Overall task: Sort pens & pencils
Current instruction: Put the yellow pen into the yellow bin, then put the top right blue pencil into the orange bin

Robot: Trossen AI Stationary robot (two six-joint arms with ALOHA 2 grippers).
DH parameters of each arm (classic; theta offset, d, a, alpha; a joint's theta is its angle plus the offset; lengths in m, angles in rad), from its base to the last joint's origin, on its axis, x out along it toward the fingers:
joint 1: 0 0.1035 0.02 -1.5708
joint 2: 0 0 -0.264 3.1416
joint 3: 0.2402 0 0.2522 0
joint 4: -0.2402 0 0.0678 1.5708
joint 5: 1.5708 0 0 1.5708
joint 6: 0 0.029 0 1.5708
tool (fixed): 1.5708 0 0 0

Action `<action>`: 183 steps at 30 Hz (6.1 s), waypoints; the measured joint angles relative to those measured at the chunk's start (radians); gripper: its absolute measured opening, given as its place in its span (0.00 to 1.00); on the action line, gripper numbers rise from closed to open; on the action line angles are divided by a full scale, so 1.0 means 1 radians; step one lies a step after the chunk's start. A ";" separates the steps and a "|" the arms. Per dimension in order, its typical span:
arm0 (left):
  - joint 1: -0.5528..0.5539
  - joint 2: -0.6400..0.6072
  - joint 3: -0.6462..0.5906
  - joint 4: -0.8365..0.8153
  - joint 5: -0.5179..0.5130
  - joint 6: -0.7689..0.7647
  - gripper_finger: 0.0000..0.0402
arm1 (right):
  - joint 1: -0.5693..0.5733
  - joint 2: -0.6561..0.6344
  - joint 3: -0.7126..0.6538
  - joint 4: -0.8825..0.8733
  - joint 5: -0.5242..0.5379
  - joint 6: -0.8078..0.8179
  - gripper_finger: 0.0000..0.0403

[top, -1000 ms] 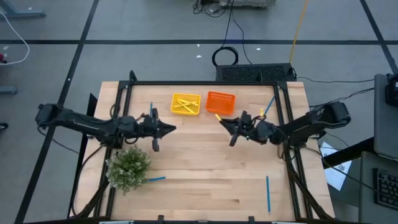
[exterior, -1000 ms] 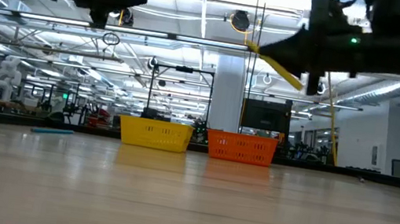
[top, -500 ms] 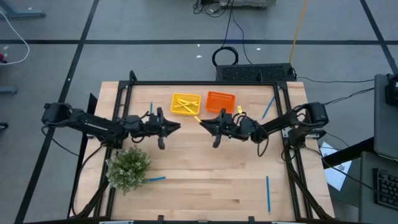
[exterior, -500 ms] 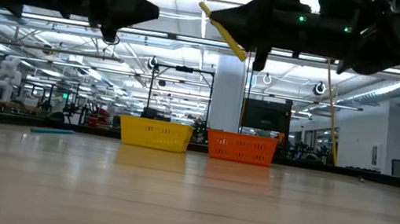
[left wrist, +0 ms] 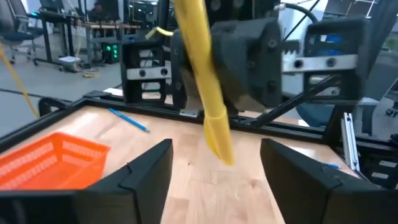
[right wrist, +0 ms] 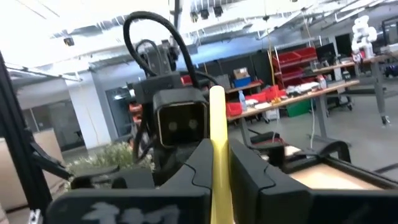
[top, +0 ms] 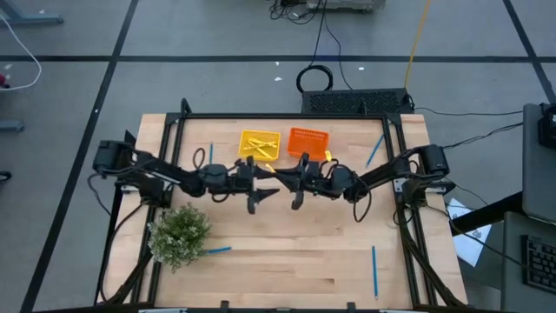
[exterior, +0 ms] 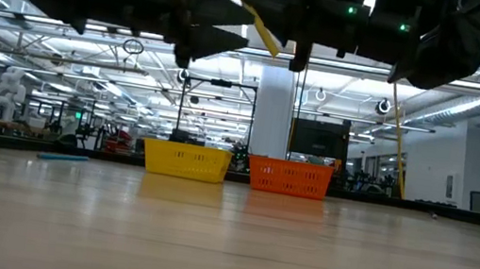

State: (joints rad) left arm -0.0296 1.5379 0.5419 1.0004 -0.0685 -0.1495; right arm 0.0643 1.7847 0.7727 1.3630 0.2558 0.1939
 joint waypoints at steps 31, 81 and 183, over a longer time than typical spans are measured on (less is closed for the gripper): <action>-0.010 0.073 0.090 0.000 -0.079 0.023 0.10 | 0.010 0.000 -0.002 -0.004 -0.001 -0.005 0.03; 0.076 -0.509 -0.265 -0.279 -0.162 0.054 0.10 | 0.013 -0.471 -0.505 -0.026 0.136 -0.023 0.74; 0.026 -0.871 -0.404 -0.371 -0.185 0.113 0.40 | 0.075 -0.502 -0.044 -1.975 0.808 0.979 0.64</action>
State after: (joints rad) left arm -0.0036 0.6670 0.1379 0.6299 -0.2535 -0.0364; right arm 0.1393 1.2823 0.7291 -0.6123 1.0642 1.1732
